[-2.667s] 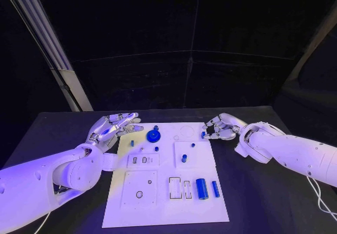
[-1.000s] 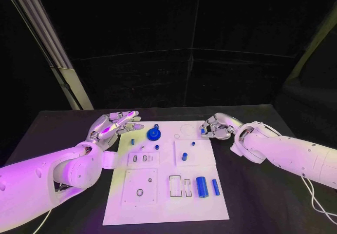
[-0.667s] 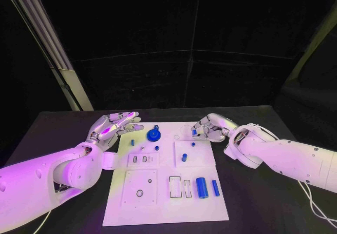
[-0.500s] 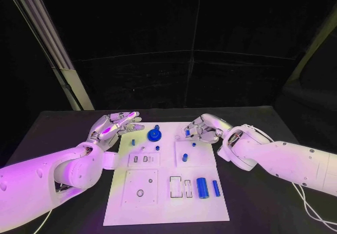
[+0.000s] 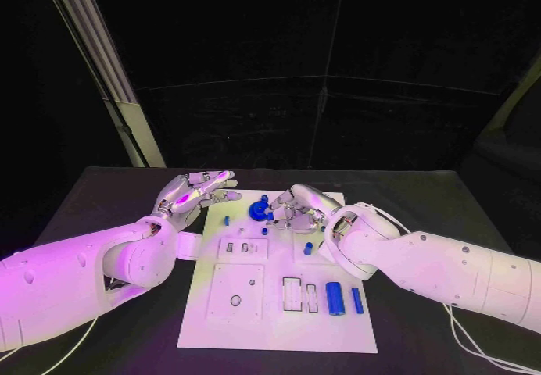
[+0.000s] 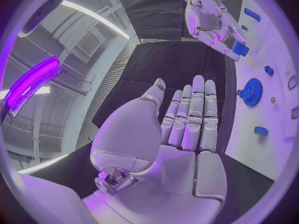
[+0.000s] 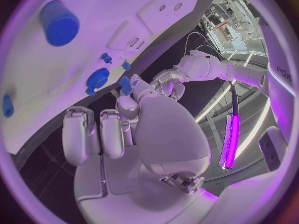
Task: Assemble the parts on the task board
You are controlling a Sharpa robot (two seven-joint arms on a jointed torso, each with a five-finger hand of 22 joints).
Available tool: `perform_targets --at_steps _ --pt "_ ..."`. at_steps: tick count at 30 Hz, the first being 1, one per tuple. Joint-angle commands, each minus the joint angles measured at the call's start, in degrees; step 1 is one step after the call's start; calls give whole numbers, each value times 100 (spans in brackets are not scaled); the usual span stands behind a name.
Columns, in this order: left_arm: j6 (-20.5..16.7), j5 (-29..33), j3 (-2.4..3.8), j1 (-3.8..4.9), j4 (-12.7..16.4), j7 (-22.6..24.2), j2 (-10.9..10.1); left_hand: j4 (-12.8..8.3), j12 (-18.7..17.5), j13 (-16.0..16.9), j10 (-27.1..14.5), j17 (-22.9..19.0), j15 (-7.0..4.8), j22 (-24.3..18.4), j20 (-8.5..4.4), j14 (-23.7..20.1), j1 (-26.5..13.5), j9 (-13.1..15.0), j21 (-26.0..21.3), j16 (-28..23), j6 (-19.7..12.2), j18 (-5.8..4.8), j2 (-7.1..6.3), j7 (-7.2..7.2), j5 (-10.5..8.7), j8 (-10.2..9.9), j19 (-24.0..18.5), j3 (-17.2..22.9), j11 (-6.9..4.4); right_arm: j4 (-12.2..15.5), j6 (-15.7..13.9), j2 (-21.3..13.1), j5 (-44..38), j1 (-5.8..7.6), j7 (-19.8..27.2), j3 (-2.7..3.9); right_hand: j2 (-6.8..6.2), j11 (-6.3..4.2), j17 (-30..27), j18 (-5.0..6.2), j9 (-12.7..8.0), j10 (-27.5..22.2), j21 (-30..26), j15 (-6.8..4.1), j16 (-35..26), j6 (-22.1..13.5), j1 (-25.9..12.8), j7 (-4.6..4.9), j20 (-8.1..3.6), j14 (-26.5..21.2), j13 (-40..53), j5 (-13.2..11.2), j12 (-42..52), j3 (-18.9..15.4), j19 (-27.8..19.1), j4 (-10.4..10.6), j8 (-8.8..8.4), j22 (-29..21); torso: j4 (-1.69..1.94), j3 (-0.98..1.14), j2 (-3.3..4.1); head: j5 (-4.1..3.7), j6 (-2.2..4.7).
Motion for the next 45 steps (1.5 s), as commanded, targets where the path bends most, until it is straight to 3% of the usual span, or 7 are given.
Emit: perform_targets --at_steps 1,9,16,21,27,45 --pt "70 25 6 19 -12 51 2 -36 -40 -3 14 7 -5 -6 29 -29 0 2 -22 -23 44 41 65 -16 -1 -21 -2 2 -16 -49 313 143 -404 10 -402 1 -6 0 140 -75 6 -4 20 -40 -26 175 -76 -76 -41 342 33 40 5 41 7 7 -14 481 -5 3 8 60 -14" --pt "79 26 7 28 -43 54 16 -36 -40 -3 14 7 -5 -6 29 -29 0 2 -22 -23 44 41 65 -16 -1 -21 -2 2 -16 -213 599 504 -814 5 -661 -5 -32 -2 123 -77 4 8 24 -42 -34 179 -113 -78 -42 340 42 60 15 43 13 11 -24 489 6 6 8 93 -67" --pt "85 26 7 30 -63 53 28 -36 -40 -3 14 7 -5 -6 29 -29 0 2 -22 -23 44 41 65 -16 -1 -21 -2 2 -16 -282 674 662 -1036 1 -668 -18 -44 -3 120 -77 3 8 24 -43 -36 178 -117 -79 -43 340 42 69 13 46 13 6 -28 489 -23 15 16 147 -60" --pt "91 27 7 31 -70 49 37 -36 -40 -3 14 7 -5 -6 29 -29 0 2 -22 -23 44 41 65 -16 -1 -21 -2 2 -16 -301 773 695 -1067 2 -681 -150 -52 -4 117 -76 3 2 23 -43 -37 179 -122 -79 -43 339 31 73 -1 48 12 3 -30 487 -20 12 14 155 -88" --pt "97 27 7 32 -79 39 44 -36 -40 -3 14 7 -5 -6 29 -29 0 2 -22 -23 44 41 65 -16 -1 -21 -2 2 -16 -348 879 761 -1113 1 -687 -216 -60 -2 114 -76 2 -7 22 -43 -39 180 -134 -77 -44 339 16 73 -21 48 11 4 -33 485 -13 16 9 168 -131" --pt "109 27 7 32 -95 32 53 -36 -40 -3 14 7 -5 -6 29 -29 0 2 -22 -23 44 41 65 -16 -1 -21 -2 2 -16 -402 1079 828 -1227 1 -666 -250 -75 -1 108 -73 1 -23 18 -43 -43 181 -147 -77 -44 338 -3 70 -48 51 3 2 -39 475 -17 13 9 199 -185"
